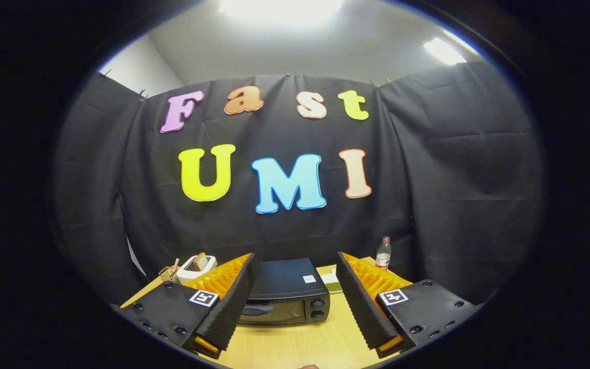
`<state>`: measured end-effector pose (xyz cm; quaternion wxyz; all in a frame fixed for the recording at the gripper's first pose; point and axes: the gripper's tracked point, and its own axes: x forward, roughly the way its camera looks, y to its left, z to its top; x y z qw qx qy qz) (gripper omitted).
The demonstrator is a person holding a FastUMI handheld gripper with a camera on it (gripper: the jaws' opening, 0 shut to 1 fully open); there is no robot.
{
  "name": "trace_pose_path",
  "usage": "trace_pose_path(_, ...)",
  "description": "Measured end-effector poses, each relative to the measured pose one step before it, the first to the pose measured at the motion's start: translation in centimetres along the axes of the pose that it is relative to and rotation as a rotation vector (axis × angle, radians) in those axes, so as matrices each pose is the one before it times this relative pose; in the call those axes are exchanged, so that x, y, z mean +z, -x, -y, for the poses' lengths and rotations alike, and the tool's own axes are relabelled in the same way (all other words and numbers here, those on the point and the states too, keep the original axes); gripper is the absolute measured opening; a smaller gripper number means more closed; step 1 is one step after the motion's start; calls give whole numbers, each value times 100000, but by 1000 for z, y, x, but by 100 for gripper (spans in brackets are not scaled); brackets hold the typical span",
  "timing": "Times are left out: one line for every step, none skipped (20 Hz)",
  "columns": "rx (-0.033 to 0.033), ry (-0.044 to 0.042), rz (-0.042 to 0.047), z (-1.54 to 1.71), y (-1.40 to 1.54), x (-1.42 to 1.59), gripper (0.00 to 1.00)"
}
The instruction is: Open the toaster oven, put the food inside, and close the toaster oven door.
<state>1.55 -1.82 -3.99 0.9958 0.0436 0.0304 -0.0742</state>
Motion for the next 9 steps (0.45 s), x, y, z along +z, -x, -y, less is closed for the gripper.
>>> trace_pose_path(-289, 829, -269, 116, 116, -160, 98)
trace_pose_path(159, 835, 353, -83, 186, 36, 98)
trace_pose_path(443, 862, 811, -295, 151, 201, 98)
trace_pose_path(592, 647, 556, -383, 138, 96, 98)
trace_pose_path(928, 392, 311, -318, 206, -91, 98)
trace_pose_path(972, 769, -292, -366, 219, -176, 98)
trace_pose_path(942, 1061, -524, -456, 88, -272, 98)
trace_pose_path(846, 1007, -717, -298, 14, -248, 98)
trace_pose_path(585, 638, -488, -393, 85, -155, 98)
